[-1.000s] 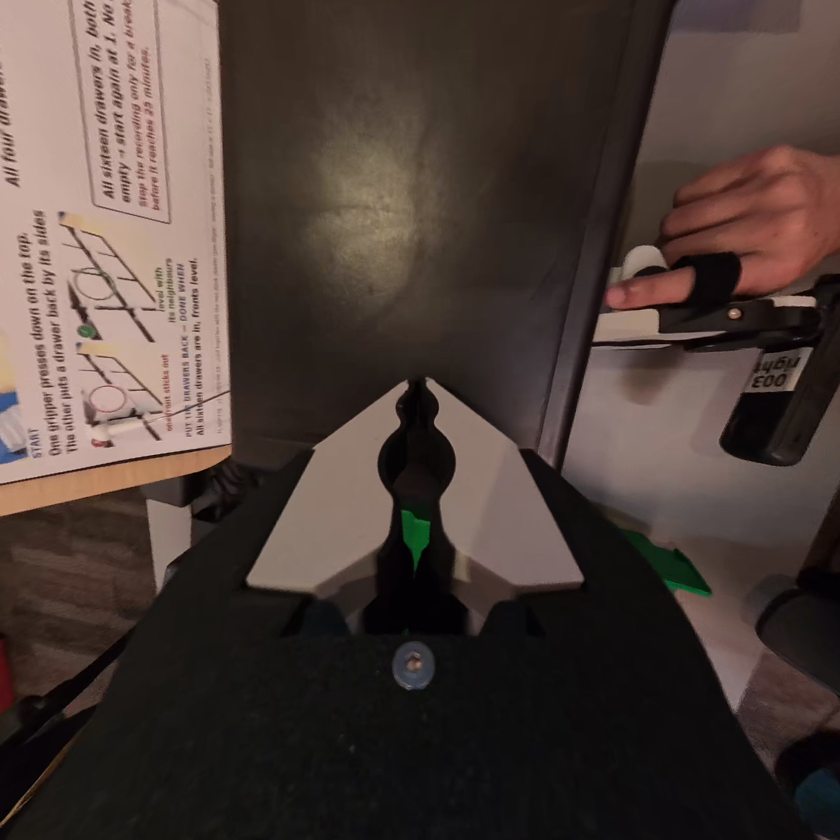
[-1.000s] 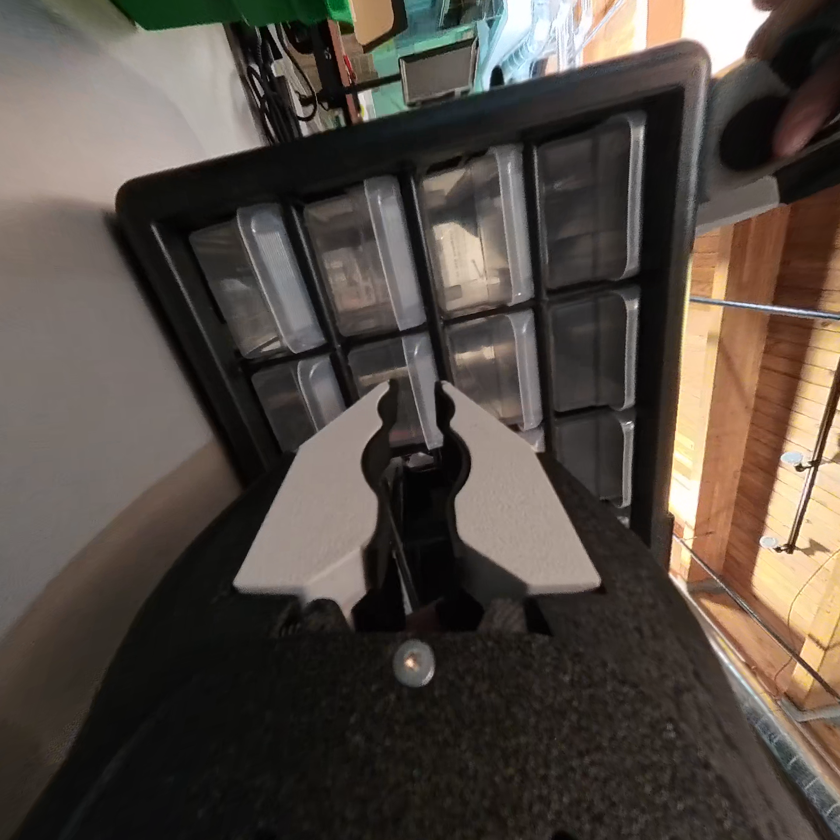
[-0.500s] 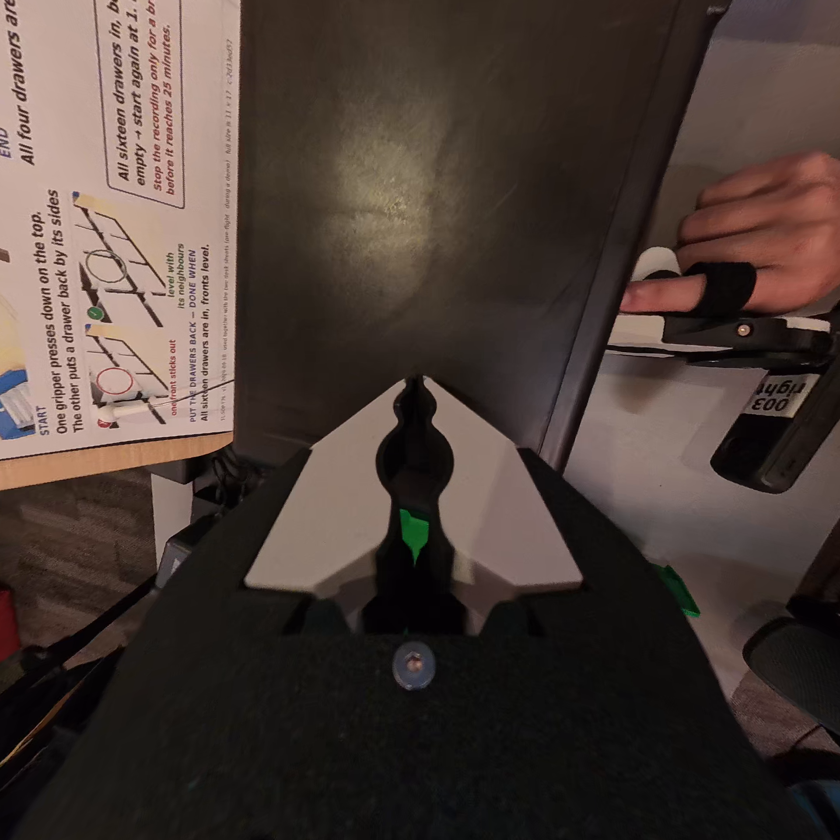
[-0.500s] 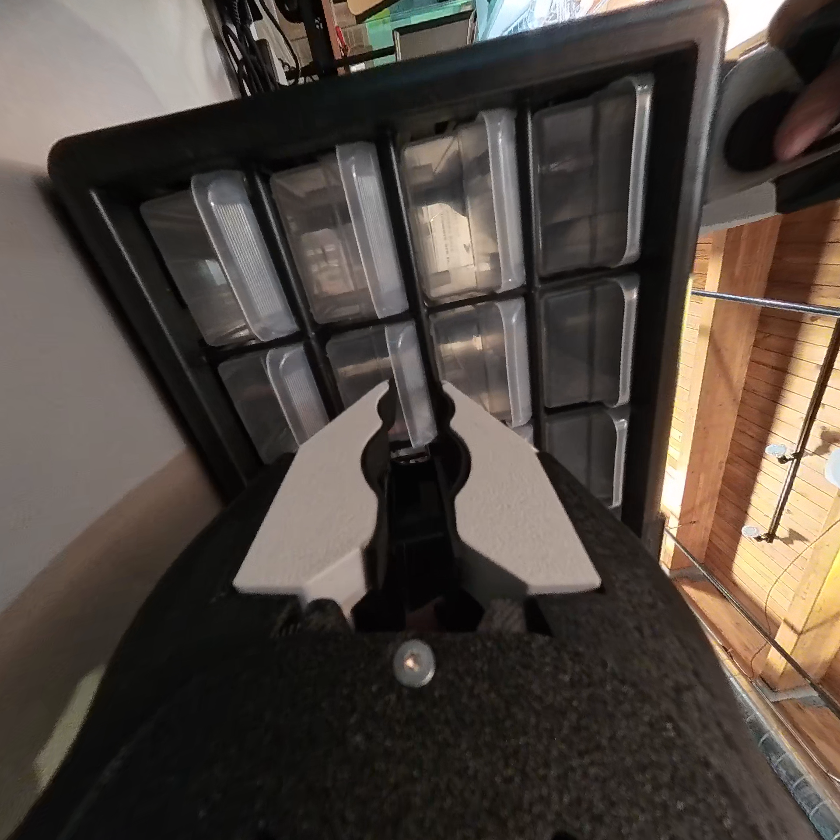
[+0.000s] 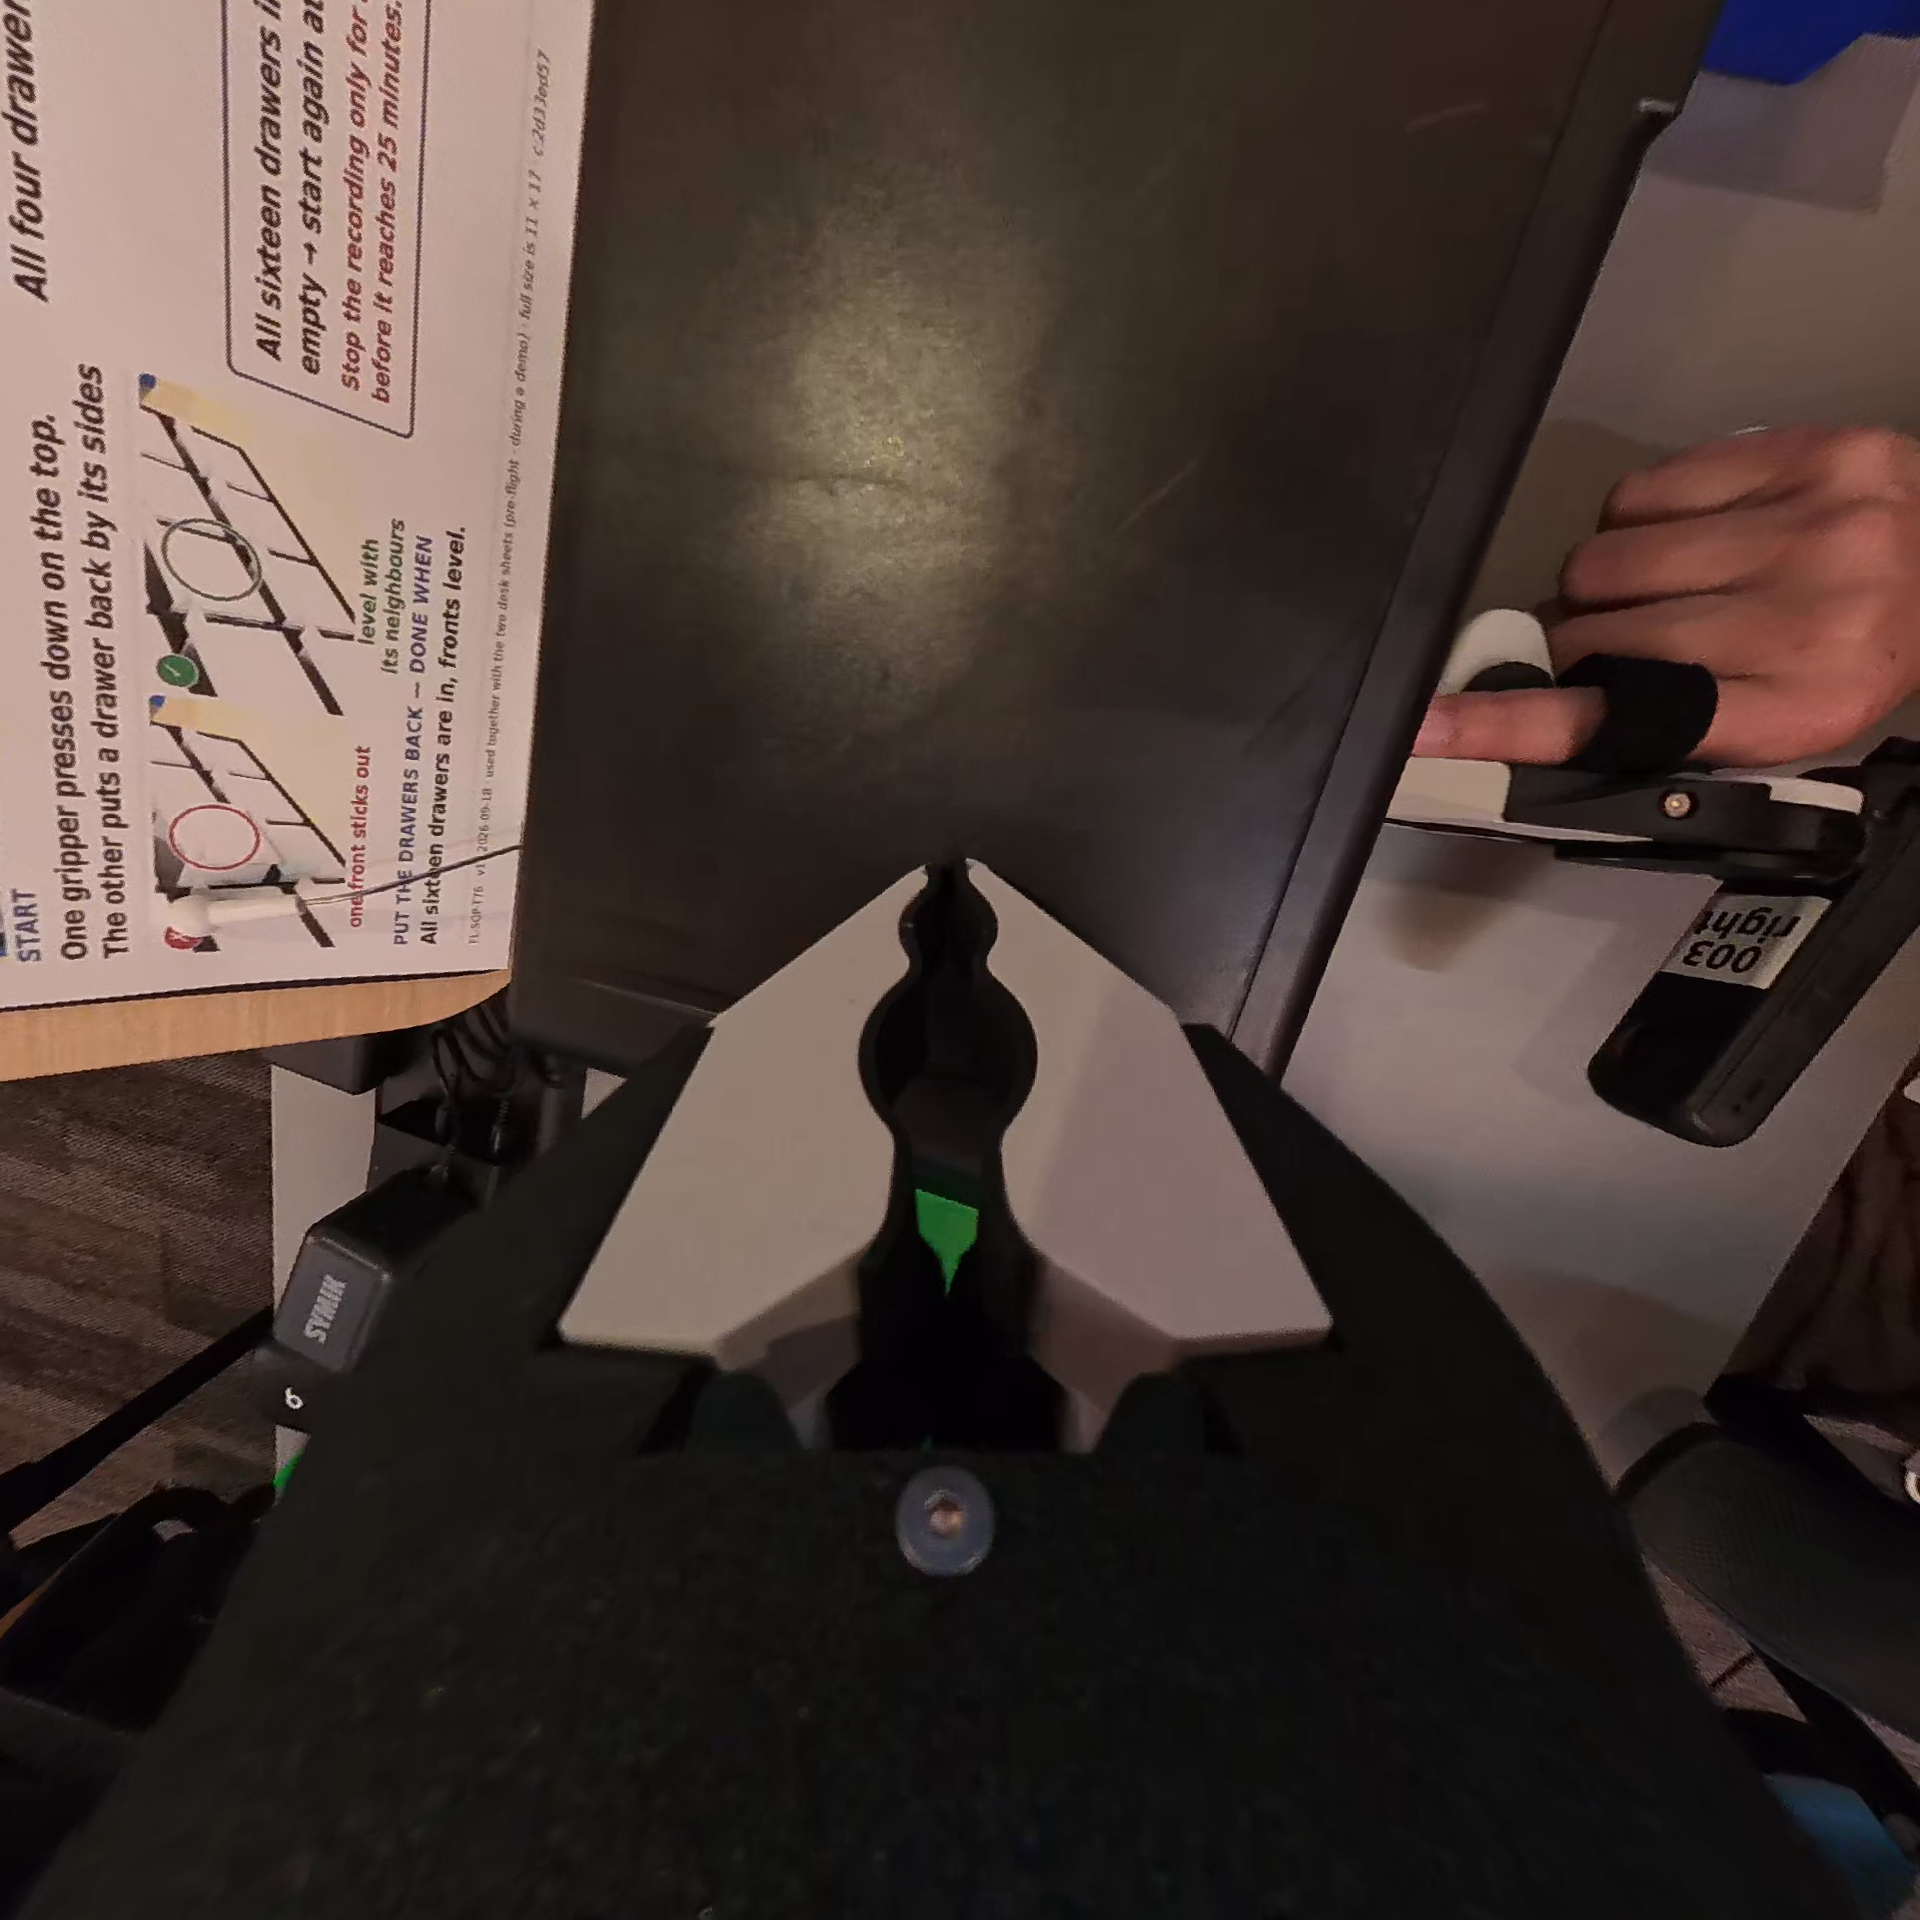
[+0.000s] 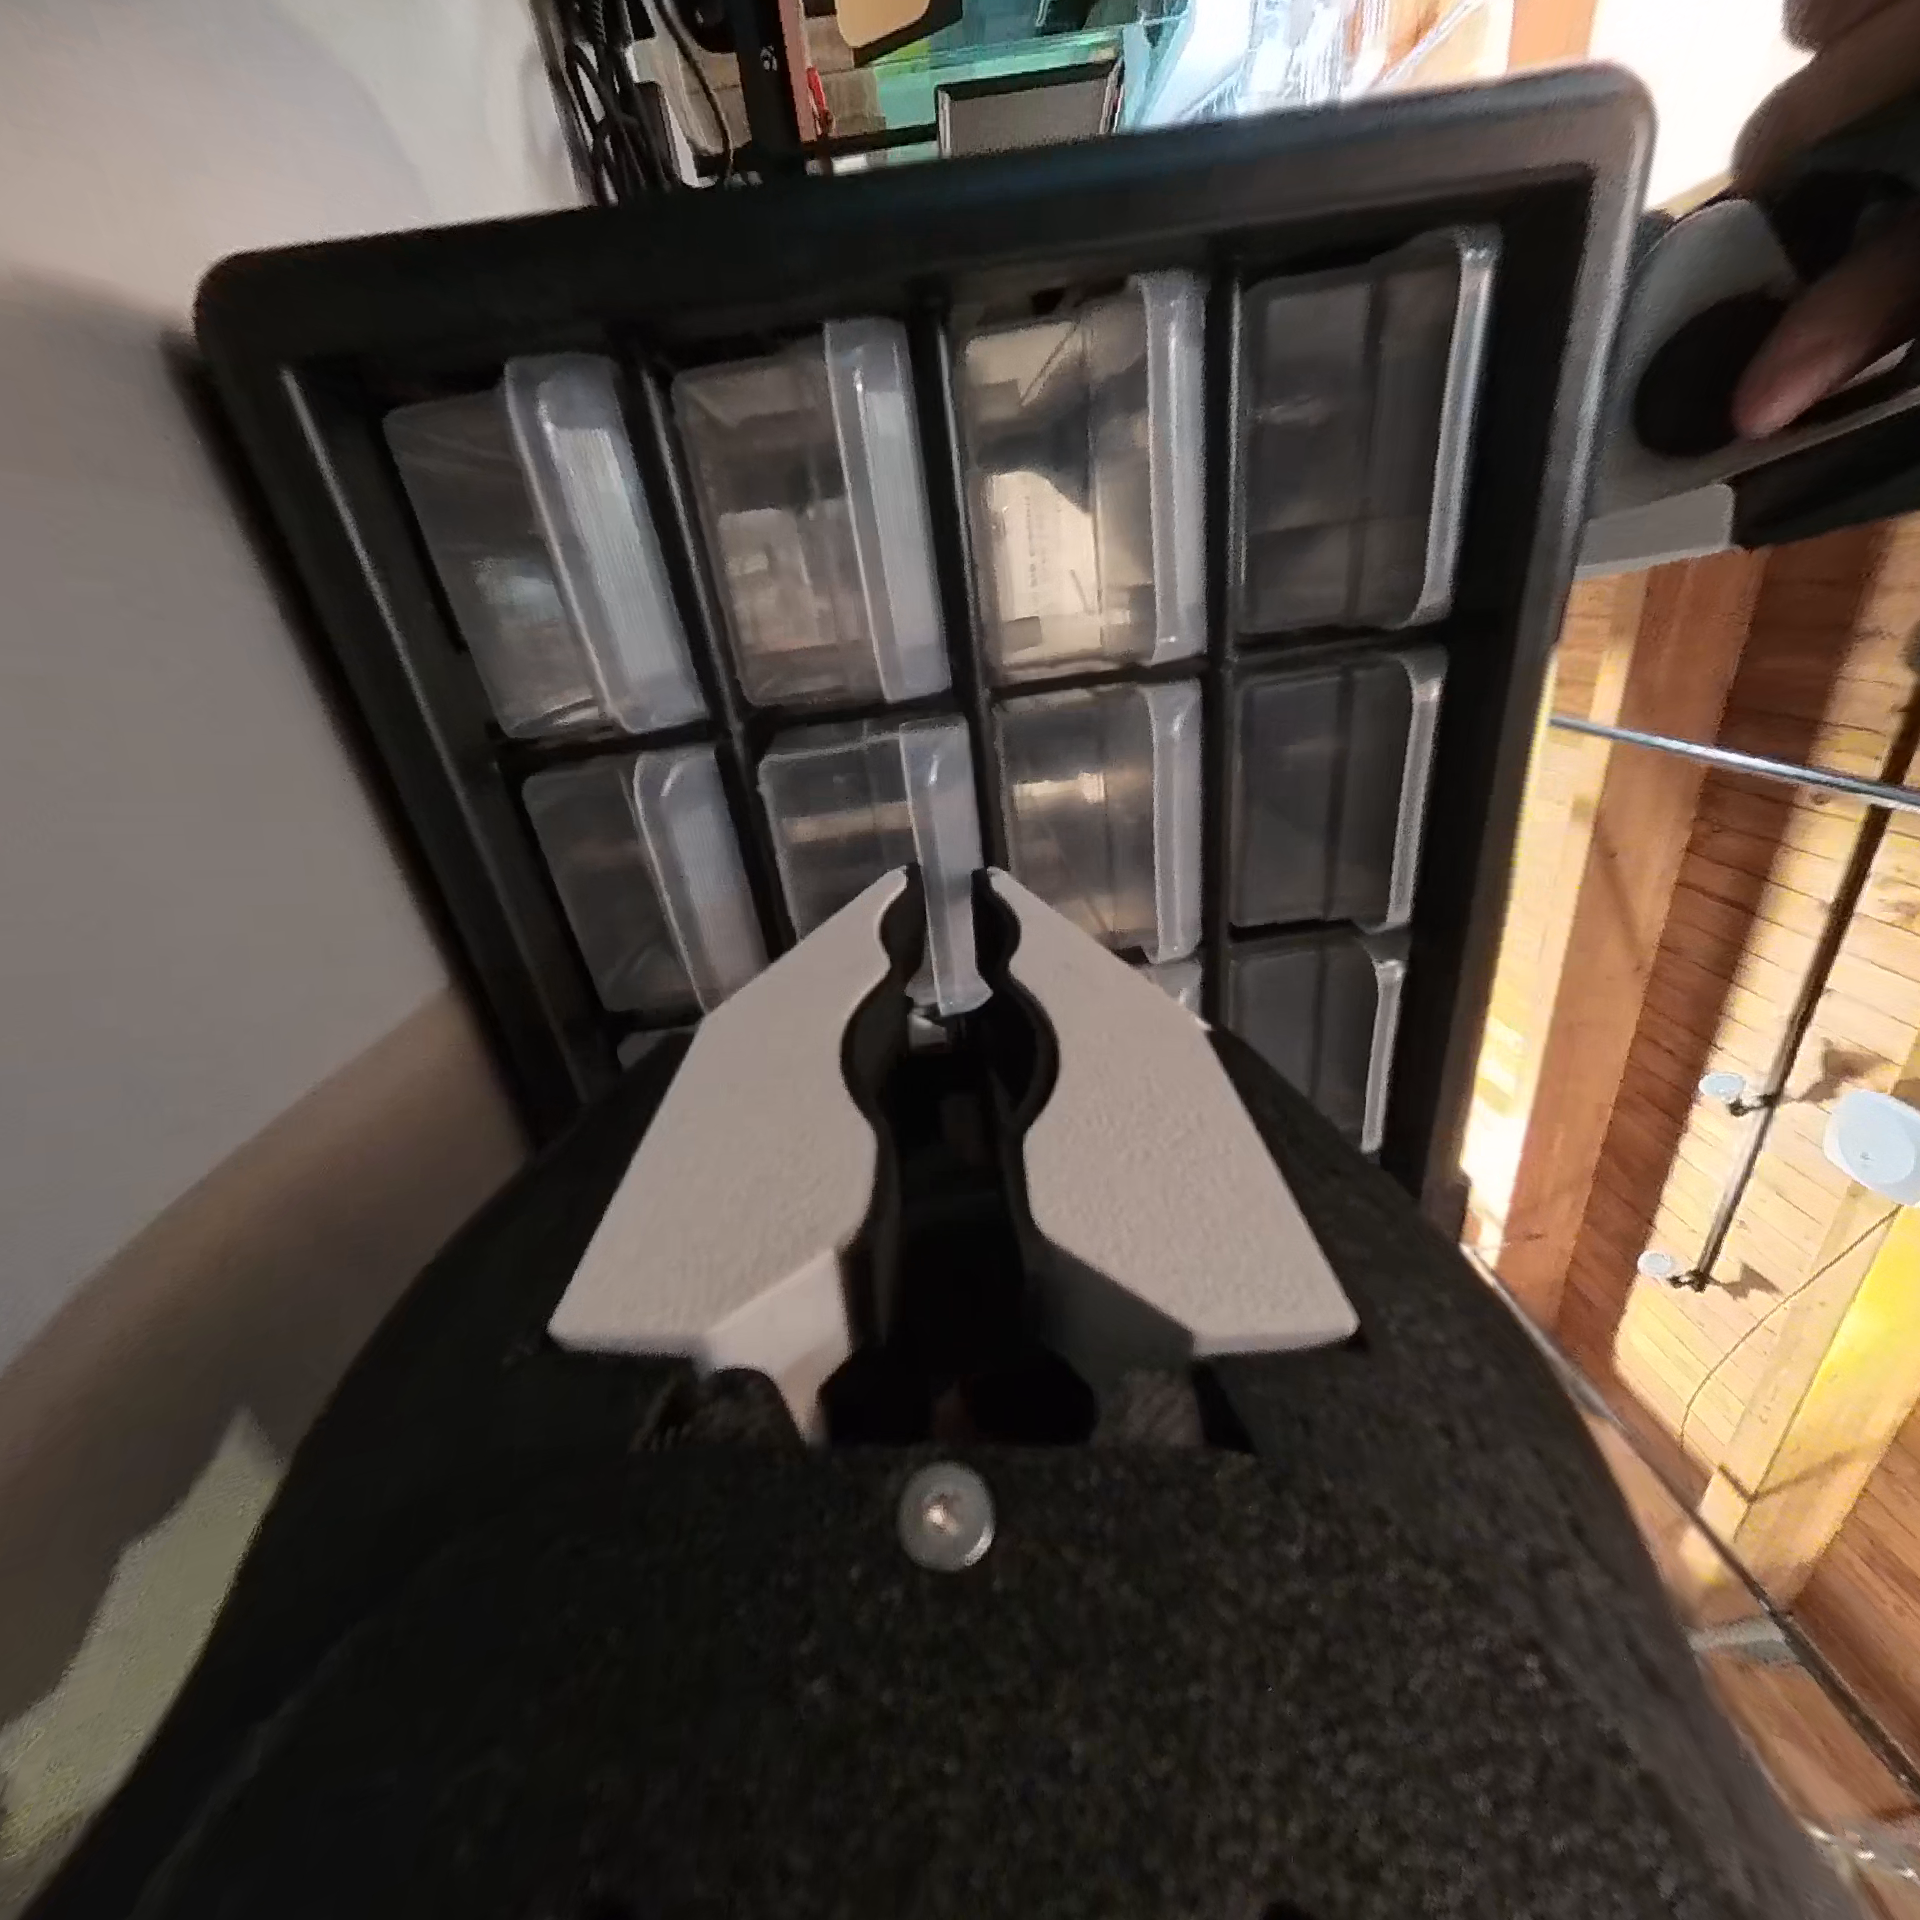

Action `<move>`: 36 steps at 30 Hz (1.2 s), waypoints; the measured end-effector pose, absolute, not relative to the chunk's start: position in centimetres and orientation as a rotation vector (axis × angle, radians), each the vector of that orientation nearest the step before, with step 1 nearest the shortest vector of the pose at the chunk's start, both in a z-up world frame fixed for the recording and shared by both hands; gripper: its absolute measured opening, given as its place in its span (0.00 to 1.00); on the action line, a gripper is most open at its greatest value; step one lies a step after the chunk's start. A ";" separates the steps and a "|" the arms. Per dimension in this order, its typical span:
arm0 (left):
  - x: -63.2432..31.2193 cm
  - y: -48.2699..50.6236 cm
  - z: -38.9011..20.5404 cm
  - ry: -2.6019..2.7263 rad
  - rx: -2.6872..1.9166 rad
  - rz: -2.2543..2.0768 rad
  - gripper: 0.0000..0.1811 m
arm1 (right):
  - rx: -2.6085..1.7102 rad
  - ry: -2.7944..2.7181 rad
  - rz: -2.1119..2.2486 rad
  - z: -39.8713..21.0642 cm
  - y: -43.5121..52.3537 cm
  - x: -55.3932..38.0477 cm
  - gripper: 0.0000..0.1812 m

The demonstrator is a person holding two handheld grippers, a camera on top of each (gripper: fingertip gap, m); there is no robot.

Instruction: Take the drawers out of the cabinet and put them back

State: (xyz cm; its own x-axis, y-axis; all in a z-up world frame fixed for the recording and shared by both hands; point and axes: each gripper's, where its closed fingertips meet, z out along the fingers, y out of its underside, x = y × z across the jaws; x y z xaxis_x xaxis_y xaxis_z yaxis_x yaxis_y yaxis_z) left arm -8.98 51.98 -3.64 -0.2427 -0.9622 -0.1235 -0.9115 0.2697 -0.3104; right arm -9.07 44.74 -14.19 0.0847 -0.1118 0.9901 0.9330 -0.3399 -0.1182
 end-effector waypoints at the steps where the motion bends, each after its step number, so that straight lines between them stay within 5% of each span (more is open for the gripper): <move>1: -9.0 52.0 -3.6 2.253 -1.727 -0.253 0.00 | -1.420 -0.887 -1.435 -14.2 44.3 -9.2 0.05; 36: -9.0 52.0 -3.6 2.211 -1.794 -0.232 0.00 | -1.317 -0.885 -1.511 -11.7 31.6 -14.2 0.01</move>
